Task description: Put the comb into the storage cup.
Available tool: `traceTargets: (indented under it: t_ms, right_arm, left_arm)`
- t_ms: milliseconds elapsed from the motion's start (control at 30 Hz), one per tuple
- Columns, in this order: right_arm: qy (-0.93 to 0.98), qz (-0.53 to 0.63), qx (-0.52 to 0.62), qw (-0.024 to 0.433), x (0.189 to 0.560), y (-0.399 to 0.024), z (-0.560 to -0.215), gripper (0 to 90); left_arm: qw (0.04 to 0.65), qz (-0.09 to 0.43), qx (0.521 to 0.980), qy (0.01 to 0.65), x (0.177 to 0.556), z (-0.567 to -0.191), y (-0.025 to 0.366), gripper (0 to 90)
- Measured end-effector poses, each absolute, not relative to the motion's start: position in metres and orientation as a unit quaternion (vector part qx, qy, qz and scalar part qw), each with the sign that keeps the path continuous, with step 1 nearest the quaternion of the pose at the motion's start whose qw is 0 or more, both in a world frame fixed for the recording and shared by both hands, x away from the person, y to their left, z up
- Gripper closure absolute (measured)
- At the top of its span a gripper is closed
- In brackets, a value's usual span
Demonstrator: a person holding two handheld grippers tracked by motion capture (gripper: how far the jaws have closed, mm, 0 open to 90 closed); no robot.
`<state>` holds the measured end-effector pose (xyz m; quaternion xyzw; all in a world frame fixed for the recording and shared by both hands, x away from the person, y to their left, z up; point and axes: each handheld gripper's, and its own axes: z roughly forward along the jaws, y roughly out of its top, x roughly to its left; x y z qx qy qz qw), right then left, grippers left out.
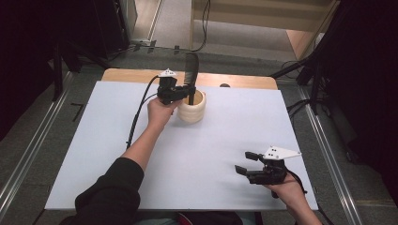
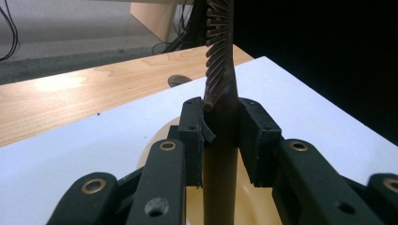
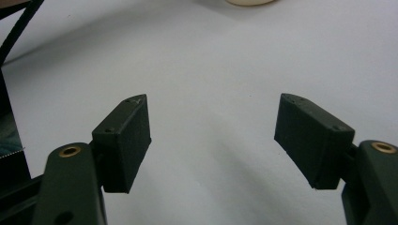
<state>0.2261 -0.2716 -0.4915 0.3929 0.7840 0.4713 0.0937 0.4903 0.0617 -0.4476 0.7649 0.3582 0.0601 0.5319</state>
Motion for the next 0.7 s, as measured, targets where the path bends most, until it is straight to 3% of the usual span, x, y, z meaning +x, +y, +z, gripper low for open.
traceTargets:
  t_ms: [400, 700]
  right_arm:
    - [0.784, 0.472, 0.392, 0.093, 0.2262, -0.2715, -0.4916, 25.3]
    - [0.785, 0.471, 0.391, 0.093, 0.2264, -0.2714, -0.4913, 25.3]
  left_arm:
    - [0.526, 0.079, 0.774, 0.343, 0.4870, -0.4482, 0.0622, 70.9]
    - [0.541, 0.064, 0.760, 0.354, 0.4857, -0.4394, 0.0691, 47.9]
